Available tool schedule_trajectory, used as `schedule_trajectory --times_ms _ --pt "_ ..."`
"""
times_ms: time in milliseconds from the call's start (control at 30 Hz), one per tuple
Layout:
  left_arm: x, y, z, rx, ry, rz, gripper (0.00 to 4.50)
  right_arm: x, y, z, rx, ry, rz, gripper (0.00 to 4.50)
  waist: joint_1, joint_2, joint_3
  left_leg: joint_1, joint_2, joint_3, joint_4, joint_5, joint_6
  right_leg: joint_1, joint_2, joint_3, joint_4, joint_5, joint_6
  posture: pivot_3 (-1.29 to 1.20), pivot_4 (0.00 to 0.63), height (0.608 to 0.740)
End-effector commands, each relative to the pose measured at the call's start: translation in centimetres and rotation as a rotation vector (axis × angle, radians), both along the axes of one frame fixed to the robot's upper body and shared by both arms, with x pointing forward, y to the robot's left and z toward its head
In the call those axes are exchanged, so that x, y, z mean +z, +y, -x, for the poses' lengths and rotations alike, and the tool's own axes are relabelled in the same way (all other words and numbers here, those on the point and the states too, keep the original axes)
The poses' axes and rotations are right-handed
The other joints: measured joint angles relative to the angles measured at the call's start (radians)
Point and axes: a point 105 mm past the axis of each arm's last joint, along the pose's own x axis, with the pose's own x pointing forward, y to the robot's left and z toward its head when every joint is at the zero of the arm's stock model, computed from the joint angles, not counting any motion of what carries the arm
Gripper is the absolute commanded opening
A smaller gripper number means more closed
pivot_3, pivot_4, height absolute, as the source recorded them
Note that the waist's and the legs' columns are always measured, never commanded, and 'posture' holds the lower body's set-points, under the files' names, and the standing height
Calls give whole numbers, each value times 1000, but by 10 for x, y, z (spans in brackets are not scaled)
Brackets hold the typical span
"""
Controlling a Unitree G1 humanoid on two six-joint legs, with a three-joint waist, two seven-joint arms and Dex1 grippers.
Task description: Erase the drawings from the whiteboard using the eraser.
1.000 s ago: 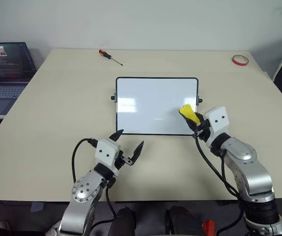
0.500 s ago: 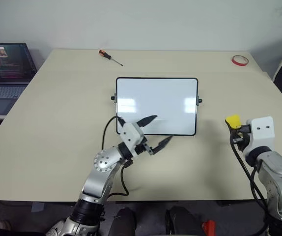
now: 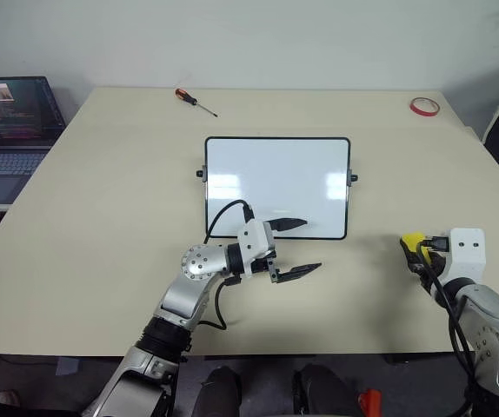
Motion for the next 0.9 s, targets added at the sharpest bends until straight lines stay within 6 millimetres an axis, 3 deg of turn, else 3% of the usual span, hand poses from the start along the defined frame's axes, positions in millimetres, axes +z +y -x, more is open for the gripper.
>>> schedule_trajectory --times_ms 33,633,900 --pt "9 -3 4 -30 -46 9 4500 7 -2 -2 4 -26 -4 1175 0 0 0 0 0 0 0 0 0 0 0 0 0 0 0 0 150 740" --pt "5 1 2 6 -51 -11 4500 0 6 -15 55 20 -74 1175 0 0 0 0 0 0 0 0 0 0 0 0 0 0 0 0 150 740" --pt "6 1 -1 12 -52 -13 4500 1 4 -18 50 20 -85 3711 0 0 0 0 0 0 1 0 0 0 0 0 1 0 0 0 150 740"
